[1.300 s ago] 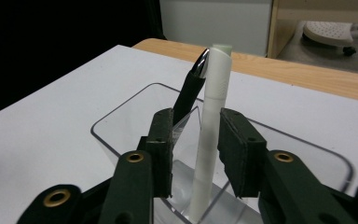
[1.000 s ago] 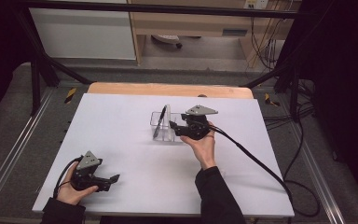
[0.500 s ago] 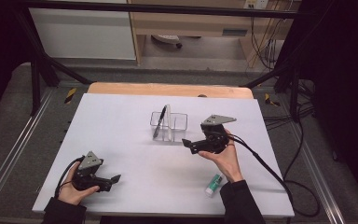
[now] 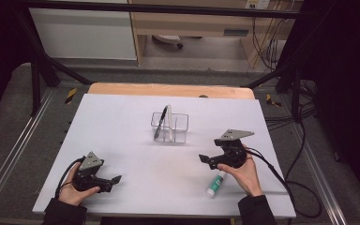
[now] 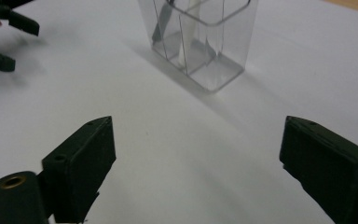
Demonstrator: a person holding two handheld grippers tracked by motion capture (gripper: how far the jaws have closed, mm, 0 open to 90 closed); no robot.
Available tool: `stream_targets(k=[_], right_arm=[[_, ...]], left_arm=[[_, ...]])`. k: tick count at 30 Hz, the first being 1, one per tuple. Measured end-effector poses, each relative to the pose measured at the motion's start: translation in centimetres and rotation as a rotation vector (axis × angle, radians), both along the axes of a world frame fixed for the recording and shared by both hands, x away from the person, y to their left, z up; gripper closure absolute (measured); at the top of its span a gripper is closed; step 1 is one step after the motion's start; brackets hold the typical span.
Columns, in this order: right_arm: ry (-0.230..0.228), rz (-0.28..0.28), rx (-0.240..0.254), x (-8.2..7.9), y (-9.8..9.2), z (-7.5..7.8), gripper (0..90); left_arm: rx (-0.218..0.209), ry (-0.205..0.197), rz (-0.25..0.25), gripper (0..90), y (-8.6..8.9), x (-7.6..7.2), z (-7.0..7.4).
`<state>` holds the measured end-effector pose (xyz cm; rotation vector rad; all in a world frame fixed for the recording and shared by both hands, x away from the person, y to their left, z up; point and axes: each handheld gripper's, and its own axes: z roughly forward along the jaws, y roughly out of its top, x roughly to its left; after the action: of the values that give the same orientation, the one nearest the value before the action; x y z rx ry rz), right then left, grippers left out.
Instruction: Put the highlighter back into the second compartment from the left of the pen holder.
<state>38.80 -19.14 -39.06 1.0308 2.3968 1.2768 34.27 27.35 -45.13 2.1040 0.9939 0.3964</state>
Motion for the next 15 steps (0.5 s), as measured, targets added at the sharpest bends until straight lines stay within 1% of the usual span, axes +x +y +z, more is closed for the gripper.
stream_targets(k=[2, 4, 5, 7, 9, 11, 14, 15], right_arm=[[0.008, 0.002, -0.005, -0.5, -0.7, -0.3, 18.8], [0.014, 0.001, 0.002, -0.9, -1.3, -0.6, 23.3], [0.013, 0.004, -0.005, -1.1, -1.5, -0.6, 24.6], [0.006, 0.007, -0.014, -1.6, -1.9, -0.7, 30.2], [0.005, 0.015, -0.001, -2.0, -2.4, -0.8, 35.2], [0.006, 0.013, -0.008, -2.4, -2.9, -1.0, 39.1], [0.018, 0.018, 0.0, -2.9, -3.5, -1.3, 47.1], [0.011, 0.022, -0.004, -3.1, -3.7, -1.4, 50.1]], left_arm=[[0.001, 0.0, 0.001, 4.3, 0.0, 0.0, 0.0], [0.001, -0.001, 0.0, 4.3, -0.1, 0.0, 0.0], [0.002, -0.003, -0.003, 4.3, -0.1, 0.0, 0.0], [0.002, -0.003, -0.002, 4.3, -0.1, 0.0, 0.0], [0.0, -0.003, -0.002, 4.3, 0.0, 0.0, 0.1], [-0.004, -0.004, -0.003, 4.3, 0.0, 0.0, 0.1], [-0.002, -0.004, -0.005, 4.4, 0.0, 0.0, 0.1], [-0.003, -0.004, -0.007, 4.3, 0.0, 0.0, 0.1]])
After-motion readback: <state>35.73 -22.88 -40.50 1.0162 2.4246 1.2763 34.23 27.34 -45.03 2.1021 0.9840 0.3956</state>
